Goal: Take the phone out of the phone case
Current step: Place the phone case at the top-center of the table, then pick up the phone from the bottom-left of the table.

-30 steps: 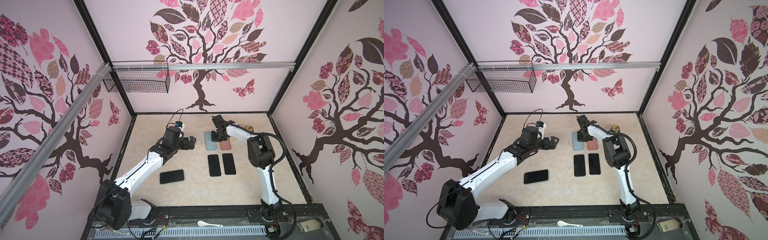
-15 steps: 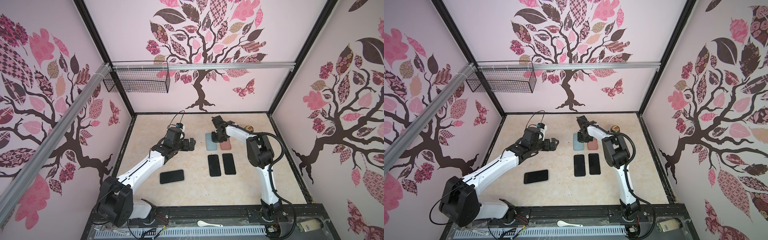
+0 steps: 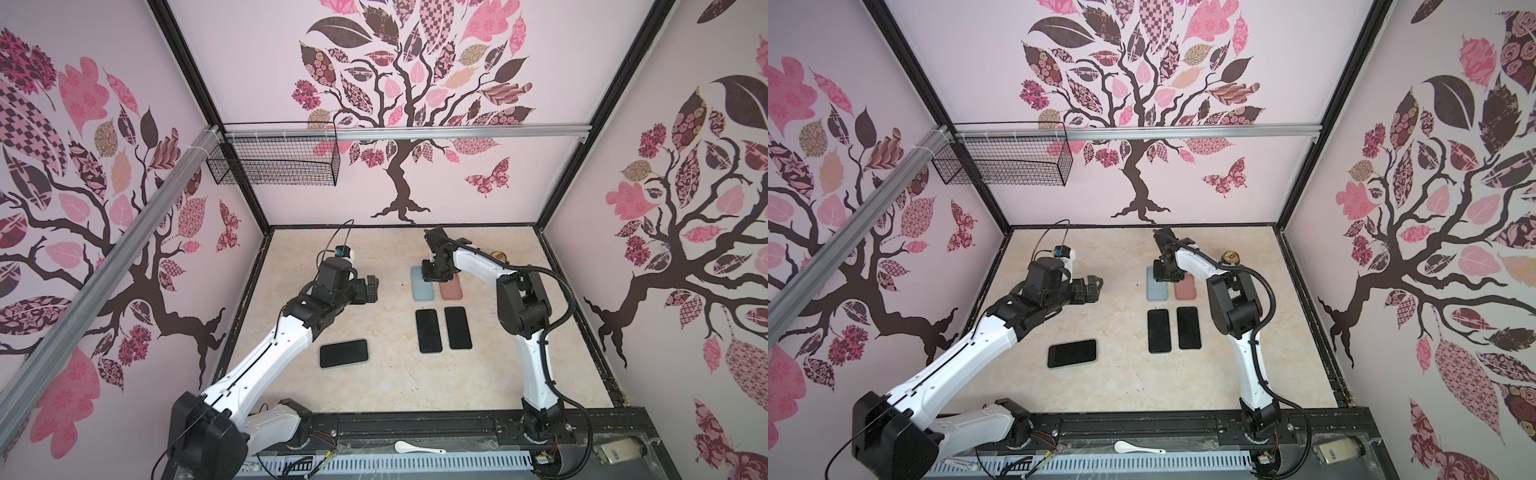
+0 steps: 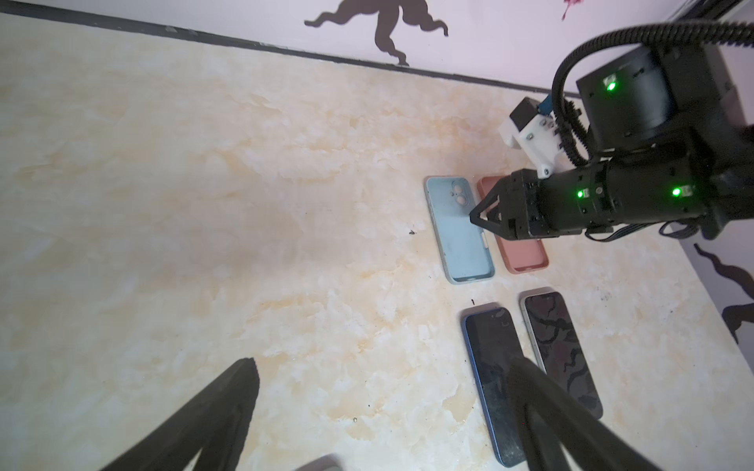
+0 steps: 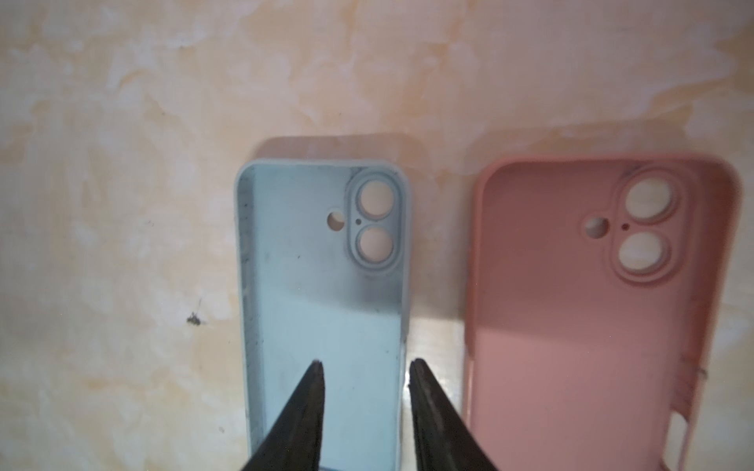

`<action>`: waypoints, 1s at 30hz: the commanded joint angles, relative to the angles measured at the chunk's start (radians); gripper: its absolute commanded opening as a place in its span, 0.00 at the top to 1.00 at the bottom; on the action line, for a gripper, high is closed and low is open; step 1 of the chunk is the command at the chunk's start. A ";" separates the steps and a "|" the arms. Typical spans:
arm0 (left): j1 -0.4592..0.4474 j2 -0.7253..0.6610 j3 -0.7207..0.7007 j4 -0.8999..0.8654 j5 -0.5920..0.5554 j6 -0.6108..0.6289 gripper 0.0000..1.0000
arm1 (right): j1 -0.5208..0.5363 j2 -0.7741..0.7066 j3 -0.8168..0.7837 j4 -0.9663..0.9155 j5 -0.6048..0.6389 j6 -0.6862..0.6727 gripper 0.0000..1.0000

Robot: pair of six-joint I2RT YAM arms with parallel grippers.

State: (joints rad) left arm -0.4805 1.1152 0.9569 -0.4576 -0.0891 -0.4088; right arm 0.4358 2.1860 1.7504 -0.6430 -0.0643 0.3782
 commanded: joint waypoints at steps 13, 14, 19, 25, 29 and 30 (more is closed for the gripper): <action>-0.004 -0.310 -0.251 -0.326 -0.152 -0.239 0.02 | 0.257 -0.503 -0.568 0.415 -0.074 -0.092 0.33; -0.003 -0.321 -0.255 -0.339 -0.159 -0.252 0.02 | 0.277 -0.513 -0.589 0.440 -0.072 -0.104 0.33; 0.042 -0.358 -0.248 -0.387 -0.150 -0.302 0.02 | 0.396 -0.522 -0.660 0.588 -0.108 -0.243 0.12; 0.289 -0.404 -0.266 -0.369 0.059 -0.313 0.02 | 0.553 -0.446 -0.624 0.633 -0.107 -0.451 0.01; 0.450 -0.400 -0.258 -0.359 0.195 -0.297 0.02 | 0.623 -0.383 -0.580 0.626 -0.129 -0.581 0.00; 0.488 -0.399 -0.260 -0.355 0.230 -0.291 0.02 | 0.638 -0.367 -0.573 0.627 -0.128 -0.614 0.01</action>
State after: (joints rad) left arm -0.0589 0.7177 0.7113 -0.8204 0.0082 -0.7074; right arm 1.0485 1.7641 1.1412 -0.0269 -0.1791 -0.0952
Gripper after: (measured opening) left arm 0.982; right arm 0.995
